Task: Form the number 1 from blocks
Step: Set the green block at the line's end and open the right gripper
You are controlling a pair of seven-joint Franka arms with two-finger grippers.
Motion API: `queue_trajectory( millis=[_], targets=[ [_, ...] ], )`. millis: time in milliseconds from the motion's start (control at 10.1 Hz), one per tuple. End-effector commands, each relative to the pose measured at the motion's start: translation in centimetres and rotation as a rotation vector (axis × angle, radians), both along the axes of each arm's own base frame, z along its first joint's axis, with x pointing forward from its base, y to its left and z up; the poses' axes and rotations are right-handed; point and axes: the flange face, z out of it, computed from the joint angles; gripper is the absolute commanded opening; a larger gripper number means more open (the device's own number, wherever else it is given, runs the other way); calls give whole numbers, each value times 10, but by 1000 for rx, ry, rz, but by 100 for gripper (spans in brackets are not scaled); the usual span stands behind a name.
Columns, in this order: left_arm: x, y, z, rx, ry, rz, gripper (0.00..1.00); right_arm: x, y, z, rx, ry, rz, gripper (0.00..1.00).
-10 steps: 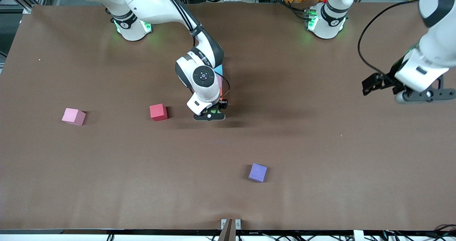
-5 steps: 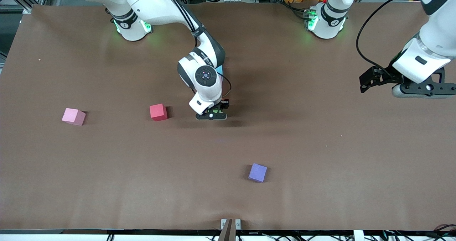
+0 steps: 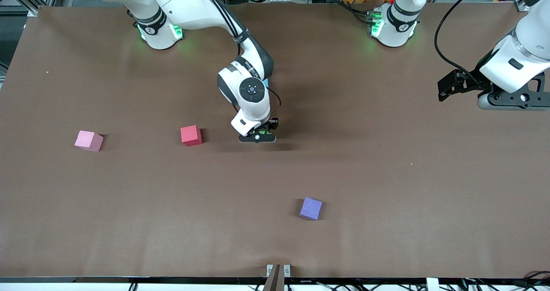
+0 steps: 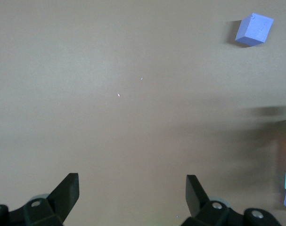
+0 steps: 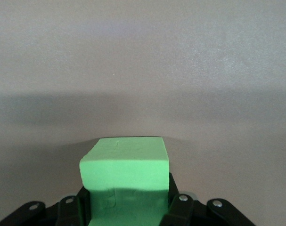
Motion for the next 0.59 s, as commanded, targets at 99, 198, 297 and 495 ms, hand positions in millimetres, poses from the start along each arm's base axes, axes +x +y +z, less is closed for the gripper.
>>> queue_trajectory(
  millis=[99, 198, 297, 495],
  targets=[
    [-4, -7, 6, 7, 8, -18, 100, -3, -2, -5, -18, -7, -9, 99],
    [-4, -8, 6, 7, 8, -19, 100, -1, -4, -4, -17, -8, -13, 100],
    [-4, -8, 5, 14, 8, -31, 100, 1, -5, -1, -15, -10, -16, 100],
    [-5, -16, 5, 23, 6, -51, 100, 12, -12, 10, -6, -19, -25, 100]
  ],
)
